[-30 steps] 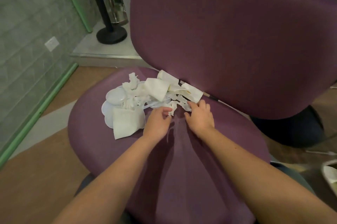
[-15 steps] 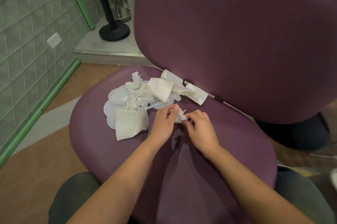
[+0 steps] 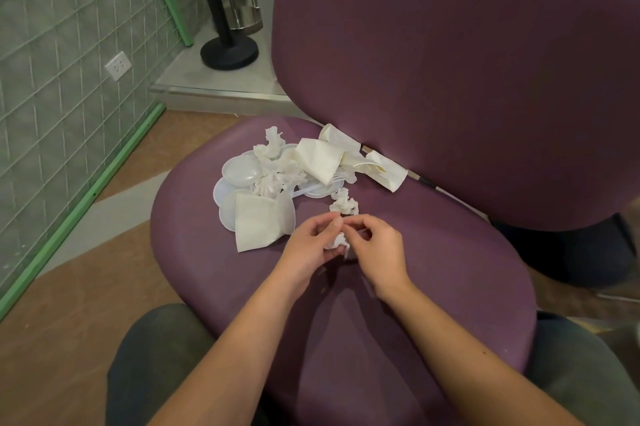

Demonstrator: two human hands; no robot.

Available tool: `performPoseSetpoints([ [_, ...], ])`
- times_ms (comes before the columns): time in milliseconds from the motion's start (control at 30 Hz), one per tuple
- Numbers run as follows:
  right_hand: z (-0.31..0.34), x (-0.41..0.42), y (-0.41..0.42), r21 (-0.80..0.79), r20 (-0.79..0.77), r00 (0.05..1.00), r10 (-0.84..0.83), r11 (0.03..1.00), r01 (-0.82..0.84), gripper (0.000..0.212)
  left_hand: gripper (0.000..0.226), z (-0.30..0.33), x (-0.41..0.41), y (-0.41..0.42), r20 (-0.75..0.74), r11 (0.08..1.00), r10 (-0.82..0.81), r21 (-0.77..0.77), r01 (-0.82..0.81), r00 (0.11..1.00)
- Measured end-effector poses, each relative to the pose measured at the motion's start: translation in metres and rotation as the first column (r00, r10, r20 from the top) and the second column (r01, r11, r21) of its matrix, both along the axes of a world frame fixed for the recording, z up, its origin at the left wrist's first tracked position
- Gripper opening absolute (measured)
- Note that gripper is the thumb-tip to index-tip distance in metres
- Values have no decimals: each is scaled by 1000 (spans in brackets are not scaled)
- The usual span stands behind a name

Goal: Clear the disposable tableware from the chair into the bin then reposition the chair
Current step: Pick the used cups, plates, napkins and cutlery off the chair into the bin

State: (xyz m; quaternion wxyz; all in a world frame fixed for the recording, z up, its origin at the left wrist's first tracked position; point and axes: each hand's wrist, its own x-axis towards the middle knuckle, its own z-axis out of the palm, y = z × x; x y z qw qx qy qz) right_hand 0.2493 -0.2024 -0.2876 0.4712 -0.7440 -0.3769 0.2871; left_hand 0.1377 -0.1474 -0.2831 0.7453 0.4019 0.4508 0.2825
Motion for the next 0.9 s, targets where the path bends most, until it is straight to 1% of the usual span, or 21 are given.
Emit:
performPoseSetpoints([
  [67,2,-1,6,-12,-2,1000,9,1000,-9,17,26,-4,-6,4,-16,1000,26,11,-26,1000],
  [100,1,1,11,-14,54,998,15,1000,-14,21,23,-6,-9,7,-30,999,30,23,-29,999],
  [167,-3,7,23,-50,264,962,67,997,-55,30,19,-8,-13,10,-82,997,17,72,-11,996],
  [233,-8,15,36,-166,461,865,197,977,-134,47,22,-9,-14,13,-174,989,11,149,15,985],
  [300,-10,22,45,-349,563,735,378,915,-203,59,23,-13,-12,14,-287,969,25,241,47,958],
  [333,-12,24,48,-420,589,675,443,882,-213,59,23,-15,-12,14,-348,951,23,298,87,937],
  [367,-14,27,49,-456,612,632,477,865,-212,55,22,-19,-11,14,-420,921,17,360,149,907],
  [400,-17,29,48,-458,635,605,481,865,-207,49,21,-23,-9,14,-497,882,5,411,231,868],
  [433,-19,31,45,-442,655,597,463,876,-195,42,19,-26,-9,12,-569,843,-3,442,308,823],
  [500,-22,38,38,-396,663,623,415,901,-178,31,20,-30,-8,7,-667,791,20,466,396,745],
  [567,-26,42,29,-354,610,699,373,918,-181,26,22,-33,-7,4,-711,776,57,474,417,701],
  [633,-25,42,19,-274,504,815,287,948,-164,24,24,-34,-6,0,-741,767,55,460,447,669],
  [700,-18,39,10,-164,326,933,155,981,-106,21,26,-33,-5,-2,-759,754,47,453,475,649],
  [733,-14,36,5,-120,204,975,92,990,-68,21,27,-31,-4,-2,-749,753,50,463,468,661],
  [767,-9,33,1,-89,73,996,52,995,-45,24,28,-28,-3,-2,-721,762,47,473,442,691],
  [800,-4,28,-2,-65,-46,998,38,997,-41,29,30,-23,-1,-3,-676,789,30,468,398,736],
  [833,-1,23,-5,-44,-138,989,47,998,-54,32,32,-18,1,-4,-598,838,14,444,317,801],
  [867,1,17,-7,-26,-194,979,67,997,-73,31,35,-12,2,-5,-489,903,3,375,208,872],
  [900,3,11,-8,-14,-213,974,82,996,-87,26,37,-7,4,-5,-357,961,6,261,94,934],
])
